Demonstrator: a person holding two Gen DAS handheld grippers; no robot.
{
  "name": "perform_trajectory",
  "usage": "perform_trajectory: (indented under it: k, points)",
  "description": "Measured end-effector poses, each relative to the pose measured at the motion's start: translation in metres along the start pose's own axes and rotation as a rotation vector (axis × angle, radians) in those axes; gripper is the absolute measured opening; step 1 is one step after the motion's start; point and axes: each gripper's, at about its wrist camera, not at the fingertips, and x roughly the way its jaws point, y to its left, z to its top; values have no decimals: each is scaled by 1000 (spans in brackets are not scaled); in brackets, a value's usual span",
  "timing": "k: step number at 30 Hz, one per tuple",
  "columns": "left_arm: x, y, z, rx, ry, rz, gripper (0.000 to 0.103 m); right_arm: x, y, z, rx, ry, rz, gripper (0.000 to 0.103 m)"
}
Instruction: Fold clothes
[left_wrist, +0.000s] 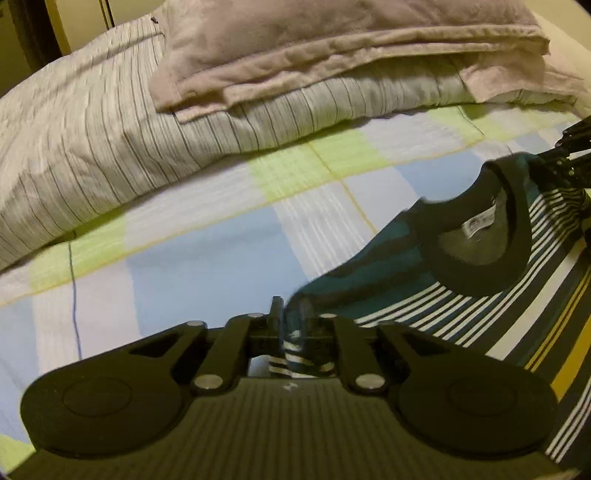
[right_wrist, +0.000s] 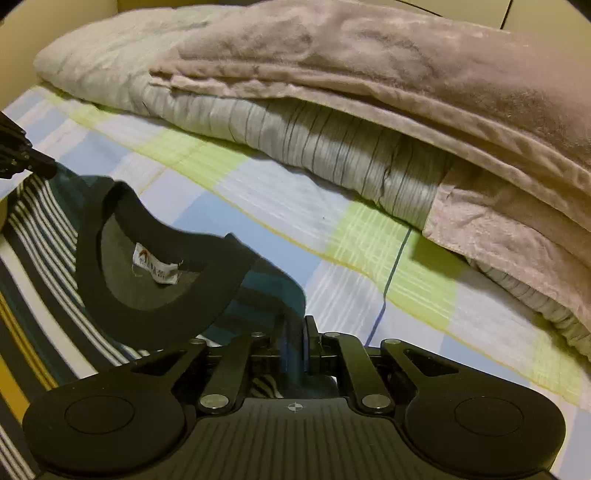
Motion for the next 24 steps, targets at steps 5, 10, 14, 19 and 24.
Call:
perform_trajectory:
  k: [5, 10, 14, 19, 24]
  points:
    - [-34, -2, -20, -41, -70, 36, 30, -23, 7, -28, 106, -44, -90, 44]
    - [-83, 50, -78, -72, 33, 158, 40, -58, 34, -72, 247, -23, -27, 44]
    - [-115, 109, -145, -69, 207, 293, 43, -82, 72, -112, 341, 22, 35, 44]
    - [-152, 164, -221, -120, 345, 420, 60, -103, 139, -148, 370, 105, 121, 44]
    - [-180, 208, -280, -330, 346, 388, 62, -117, 203, -156, 310, 147, 161, 44]
